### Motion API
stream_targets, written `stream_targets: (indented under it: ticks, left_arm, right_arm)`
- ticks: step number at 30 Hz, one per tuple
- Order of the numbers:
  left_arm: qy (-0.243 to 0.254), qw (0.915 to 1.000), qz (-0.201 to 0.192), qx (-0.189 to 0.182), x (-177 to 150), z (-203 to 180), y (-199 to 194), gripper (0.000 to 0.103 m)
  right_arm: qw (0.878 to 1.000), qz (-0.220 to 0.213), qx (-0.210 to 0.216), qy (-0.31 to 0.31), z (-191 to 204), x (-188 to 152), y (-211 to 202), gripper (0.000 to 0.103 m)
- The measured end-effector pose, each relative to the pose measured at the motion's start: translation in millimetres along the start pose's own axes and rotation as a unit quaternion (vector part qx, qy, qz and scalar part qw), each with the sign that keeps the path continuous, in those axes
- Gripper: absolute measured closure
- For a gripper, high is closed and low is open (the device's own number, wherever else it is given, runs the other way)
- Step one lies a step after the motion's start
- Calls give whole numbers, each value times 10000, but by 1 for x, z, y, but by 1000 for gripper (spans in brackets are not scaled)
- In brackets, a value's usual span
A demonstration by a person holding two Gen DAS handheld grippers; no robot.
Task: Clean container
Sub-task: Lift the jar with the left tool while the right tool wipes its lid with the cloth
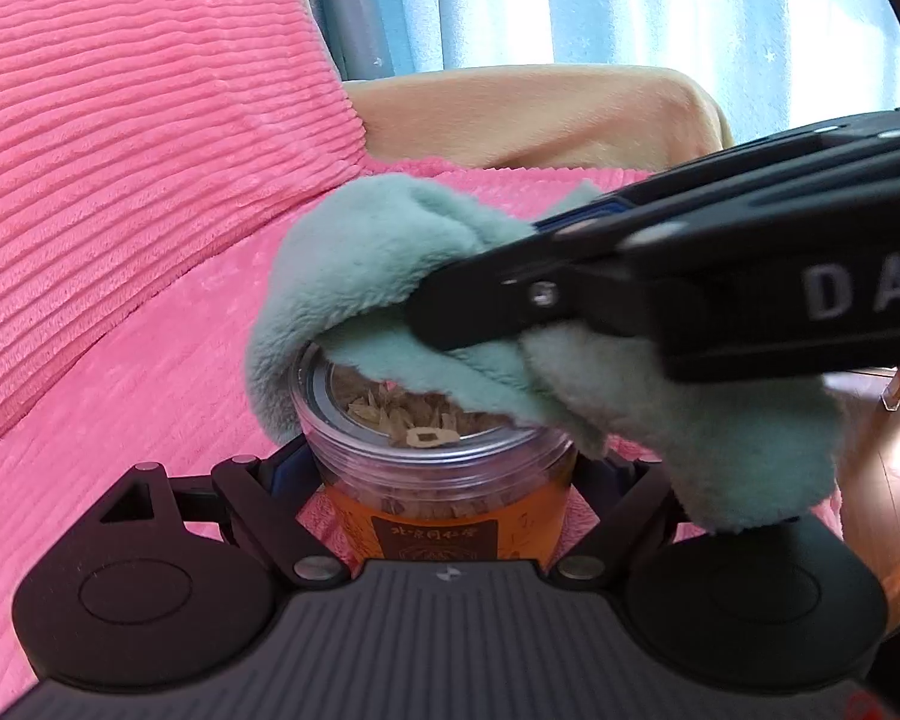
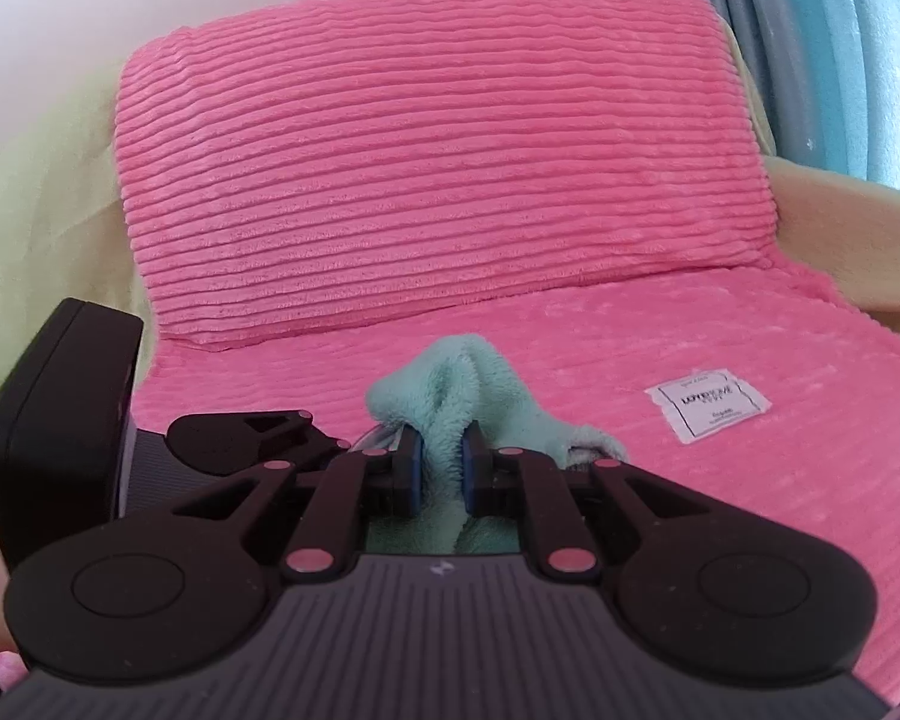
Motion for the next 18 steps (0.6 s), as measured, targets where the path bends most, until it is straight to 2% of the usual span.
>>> stream_targets:
  ticks: [8,13,18]
  left_arm:
    - [147,9999,-30,39,0,-3,1,18]
    - [123,9999,-38,6,0,-1,2,18]
    - [232,9997,52,45,5,-4,3,18]
  right_arm:
    - [9991,-182,-313,-204,-5,3,4,93]
    - [9996,-69,-147,-214,3,0,-3,92]
    - [9994,-112,-232,-227,-2,1,-6,93]
Point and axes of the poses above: each gripper's, at about its wrist camera, not at the fingertips, and y roughly the way its jaws point, z to its left, x to its top, the point moved 6 cm from there along y, roughly the way its jaws point, and after that the axes turned 12 degrees about y, right-handed, at the moved point
